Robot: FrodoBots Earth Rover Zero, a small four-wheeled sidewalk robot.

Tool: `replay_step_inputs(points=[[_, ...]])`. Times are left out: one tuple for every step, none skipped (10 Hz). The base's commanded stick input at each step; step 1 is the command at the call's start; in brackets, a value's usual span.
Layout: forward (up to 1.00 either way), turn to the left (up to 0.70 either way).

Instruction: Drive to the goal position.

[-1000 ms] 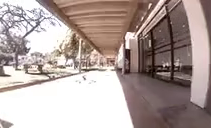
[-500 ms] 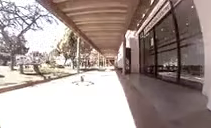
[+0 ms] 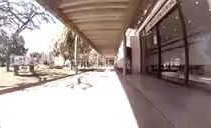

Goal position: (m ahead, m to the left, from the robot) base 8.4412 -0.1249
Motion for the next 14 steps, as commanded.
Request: replay_step_inputs(points=[[0.7,0.35],[0.7,0.35],[0.7,0.0],[0.7,0.0],[0.7,0.0],[0.7,0.0],[0.7,0.0],[0.7,0.0],[0.7,0.0],[0.7,0.0],[0.7,0.0],[0.7,0.0],[0.7,0.0],[0.7,0.0]])
